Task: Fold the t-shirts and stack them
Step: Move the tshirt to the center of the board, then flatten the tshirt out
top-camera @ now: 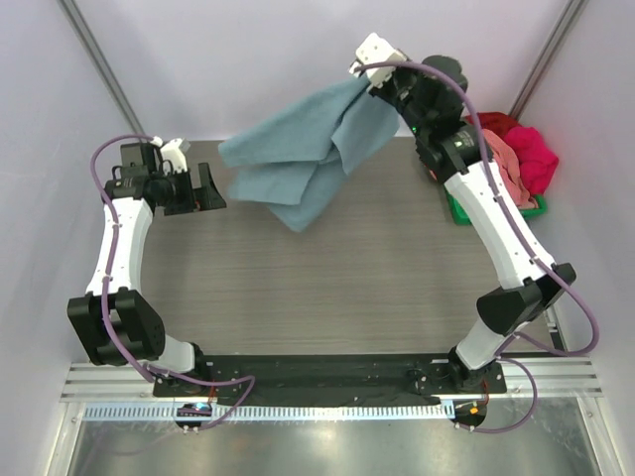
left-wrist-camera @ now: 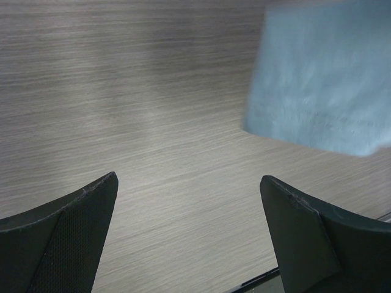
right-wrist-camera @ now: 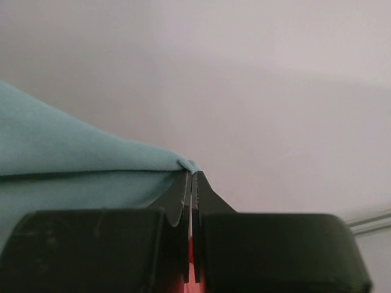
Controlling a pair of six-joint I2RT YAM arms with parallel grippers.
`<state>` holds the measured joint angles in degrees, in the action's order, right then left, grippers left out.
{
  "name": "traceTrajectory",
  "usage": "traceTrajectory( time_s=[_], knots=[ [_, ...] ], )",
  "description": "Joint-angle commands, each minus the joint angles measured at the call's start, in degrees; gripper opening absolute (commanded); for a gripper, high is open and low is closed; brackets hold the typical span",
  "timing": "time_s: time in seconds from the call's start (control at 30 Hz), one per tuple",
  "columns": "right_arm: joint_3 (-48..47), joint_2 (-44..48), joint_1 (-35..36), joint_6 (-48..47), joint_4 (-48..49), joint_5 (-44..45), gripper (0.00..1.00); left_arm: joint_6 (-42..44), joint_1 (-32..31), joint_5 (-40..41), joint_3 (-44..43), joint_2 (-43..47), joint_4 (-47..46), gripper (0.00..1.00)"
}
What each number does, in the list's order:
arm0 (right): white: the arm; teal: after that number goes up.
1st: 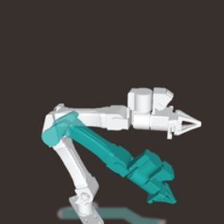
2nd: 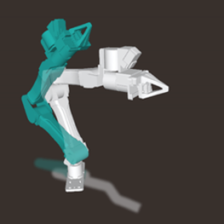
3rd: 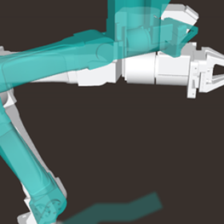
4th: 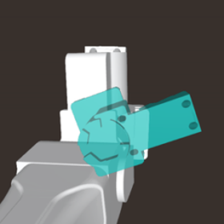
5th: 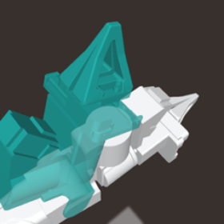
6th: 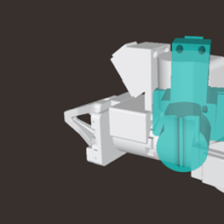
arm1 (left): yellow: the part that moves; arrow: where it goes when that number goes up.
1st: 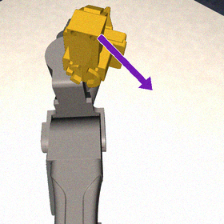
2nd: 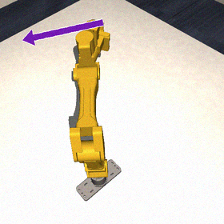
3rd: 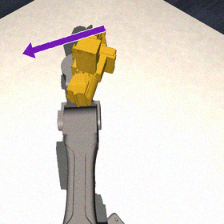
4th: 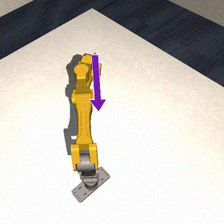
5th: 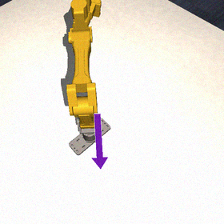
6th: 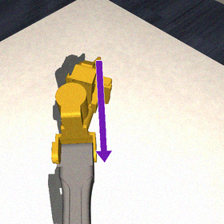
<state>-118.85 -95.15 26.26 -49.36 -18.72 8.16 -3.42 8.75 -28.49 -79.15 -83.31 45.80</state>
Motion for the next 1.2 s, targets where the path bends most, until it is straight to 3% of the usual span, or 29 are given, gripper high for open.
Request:
traceTrajectory(
  time_s=[0.0,0.03,0.07,0.1,0.2,0.23,0.33,0.43,0.5,0.6,0.67,0.83,1.17],
  knots=[
    [8.43,-0.12,-0.33,0.14,8.17,3.0,0.01,1.57,0.39,-1.22,-1.0,1.13,1.84,1.0],
    [11.15,-0.12,-0.33,1.8,8.7,3.17,0.02,1.66,0.3,-1.3,-0.57,1.3,1.84,1.0],
    [16.14,-0.38,-0.42,2.95,9.05,3.7,0.08,1.84,0.3,-1.3,-0.13,1.48,1.66,1.0],
    [18.37,-0.99,-0.42,3.65,8.53,4.4,0.37,1.93,0.3,-1.48,0.14,1.57,1.57,1.0],
    [23.74,-4.15,0.19,6.55,7.65,10.28,0.64,1.84,0.21,-1.92,0.84,1.48,1.57,1.0],
    [24.27,-4.6,0.19,8.13,7.65,11.95,0.66,1.93,0.21,-1.92,0.84,1.48,1.83,1.0],
    [24.8,-3.82,0.28,13.67,6.95,11.27,0.68,2.71,0.3,-1.66,1.11,1.48,2.27,1.0],
    [24.1,-2.06,1.6,13.95,0.99,1.27,0.68,5.33,0.21,-0.26,-0.38,0.87,4.19,1.0],
    [24.19,-2.49,3.61,11.94,-2.28,-8.28,0.66,6.75,0.3,2.9,-2.22,0.08,6.04,0.93],
    [23.4,-7.64,8.44,9.73,-2.72,-13.69,0.65,7.46,0.39,8.97,-3.29,1.04,7.28,0.94],
    [20.08,-11.44,11.25,9.72,-3.16,-14.92,0.61,6.77,0.39,10.55,-3.11,1.83,8.69,1.0],
    [11.55,-23.47,15.39,12.09,-3.25,-18.53,0.55,7.37,1.79,14.51,1.63,6.39,11.59,1.0],
    [4.94,-34.13,18.21,12.97,-3.25,-20.11,0.52,9.13,6.1,22.86,9.63,14.84,15.37,0.96]
  ],
)
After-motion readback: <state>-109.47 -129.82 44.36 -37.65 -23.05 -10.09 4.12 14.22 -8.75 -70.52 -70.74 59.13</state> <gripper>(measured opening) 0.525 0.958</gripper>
